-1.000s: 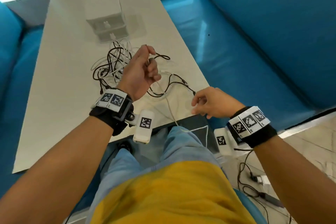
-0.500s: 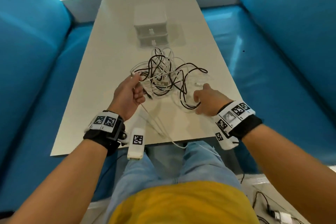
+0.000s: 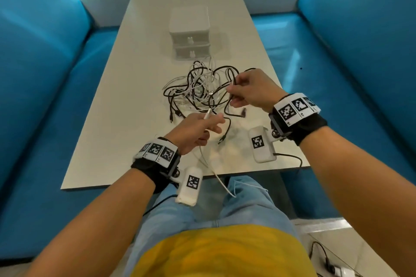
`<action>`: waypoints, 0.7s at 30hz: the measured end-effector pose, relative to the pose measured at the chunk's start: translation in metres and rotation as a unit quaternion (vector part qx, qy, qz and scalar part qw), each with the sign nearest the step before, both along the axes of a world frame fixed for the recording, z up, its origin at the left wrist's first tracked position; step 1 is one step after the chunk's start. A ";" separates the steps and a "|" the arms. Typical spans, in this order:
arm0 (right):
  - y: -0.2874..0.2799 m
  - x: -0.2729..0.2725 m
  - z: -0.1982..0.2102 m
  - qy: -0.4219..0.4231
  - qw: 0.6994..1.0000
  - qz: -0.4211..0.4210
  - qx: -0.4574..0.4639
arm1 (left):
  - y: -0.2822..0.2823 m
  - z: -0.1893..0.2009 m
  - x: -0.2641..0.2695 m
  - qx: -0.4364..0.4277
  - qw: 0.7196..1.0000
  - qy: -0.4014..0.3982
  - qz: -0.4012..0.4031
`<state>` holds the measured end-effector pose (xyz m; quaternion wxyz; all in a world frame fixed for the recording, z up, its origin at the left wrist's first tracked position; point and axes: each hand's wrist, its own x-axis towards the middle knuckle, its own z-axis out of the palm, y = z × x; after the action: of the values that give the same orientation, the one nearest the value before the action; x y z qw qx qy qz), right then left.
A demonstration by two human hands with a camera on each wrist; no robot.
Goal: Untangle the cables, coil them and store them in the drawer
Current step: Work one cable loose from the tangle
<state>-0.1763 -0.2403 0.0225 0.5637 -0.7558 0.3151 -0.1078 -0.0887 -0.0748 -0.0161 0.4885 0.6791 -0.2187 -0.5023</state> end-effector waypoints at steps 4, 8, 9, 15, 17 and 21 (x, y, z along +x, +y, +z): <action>0.003 0.001 -0.009 0.007 1.000 -0.020 0.002 | 0.004 0.005 -0.004 -0.088 0.993 -0.073 0.033; 0.005 0.003 -0.014 0.016 0.999 -0.034 -0.015 | 0.004 0.012 -0.016 -0.158 0.963 -0.208 -0.070; 0.006 0.003 -0.014 0.020 0.999 -0.033 -0.023 | 0.003 0.013 -0.019 -0.162 0.952 -0.241 -0.099; 0.010 0.002 -0.012 0.023 0.999 -0.029 0.008 | -0.008 0.009 -0.026 -0.090 0.858 -0.482 -0.151; 0.010 -0.004 -0.011 0.021 0.999 -0.023 0.019 | -0.009 0.010 -0.024 -0.079 0.848 -0.503 -0.148; 0.008 -0.025 -0.005 0.016 0.999 0.038 -0.018 | -0.009 0.010 -0.006 -0.079 0.908 -0.410 -0.023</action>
<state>-0.2012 -0.2323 0.0175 0.5486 -0.7789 0.2935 -0.0795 -0.0948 -0.0837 -0.0064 0.3967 0.7789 -0.4543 -0.1720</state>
